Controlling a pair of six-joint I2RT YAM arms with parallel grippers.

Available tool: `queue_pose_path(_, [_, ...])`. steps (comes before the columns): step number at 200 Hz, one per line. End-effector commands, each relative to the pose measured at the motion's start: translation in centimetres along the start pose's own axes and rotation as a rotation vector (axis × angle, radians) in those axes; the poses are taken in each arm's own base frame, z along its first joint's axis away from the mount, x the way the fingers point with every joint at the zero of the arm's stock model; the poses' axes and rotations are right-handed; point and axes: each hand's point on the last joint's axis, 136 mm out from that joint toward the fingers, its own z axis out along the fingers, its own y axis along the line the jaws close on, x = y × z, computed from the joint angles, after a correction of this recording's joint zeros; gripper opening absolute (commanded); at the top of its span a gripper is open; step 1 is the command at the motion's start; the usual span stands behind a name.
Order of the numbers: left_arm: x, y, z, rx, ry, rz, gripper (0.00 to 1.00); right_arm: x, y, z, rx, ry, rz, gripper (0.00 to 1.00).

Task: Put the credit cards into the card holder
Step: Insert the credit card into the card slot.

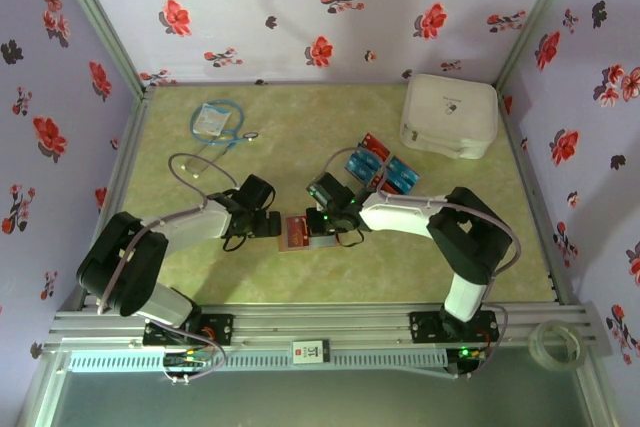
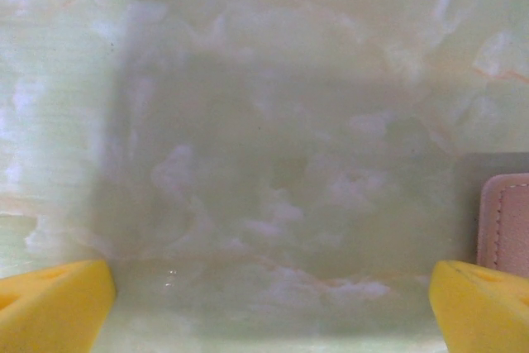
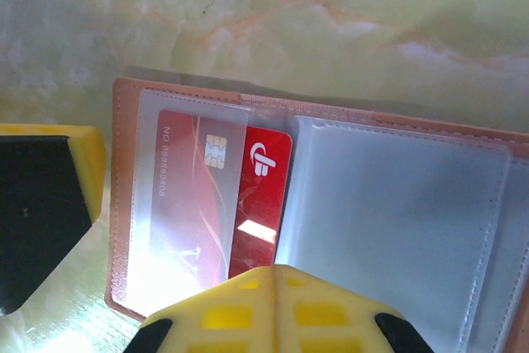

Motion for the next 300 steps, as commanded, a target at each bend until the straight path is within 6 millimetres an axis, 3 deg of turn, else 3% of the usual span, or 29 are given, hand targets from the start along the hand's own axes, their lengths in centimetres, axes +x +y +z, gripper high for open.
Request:
queue_pose_path(1, [4.0, 1.4, 1.6, -0.047, 0.141, 0.019, 1.00, 0.2, 0.0, 0.7, -0.007, 0.005, 0.007, 0.06])
queue_pose_path(111, [4.3, 0.7, 3.5, -0.070, 0.186, 0.068, 1.00, 0.0, 1.1, 2.6, -0.051, 0.034, 0.027, 0.04])
queue_pose_path(187, [4.1, 0.5, 3.6, -0.066, 0.180, 0.065, 1.00, 0.0, 2.2, 2.9, -0.075, 0.045, 0.022, 0.03])
queue_pose_path(241, [2.1, 1.0, 2.5, -0.065, 0.131, 0.016, 1.00, -1.6, 2.0, 0.3, -0.054, -0.008, 0.007, 0.07])
queue_pose_path(300, [-2.2, 1.7, 0.4, -0.045, 0.061, -0.037, 1.00, -5.4, 1.0, -5.2, -0.053, -0.113, 0.011, 0.35])
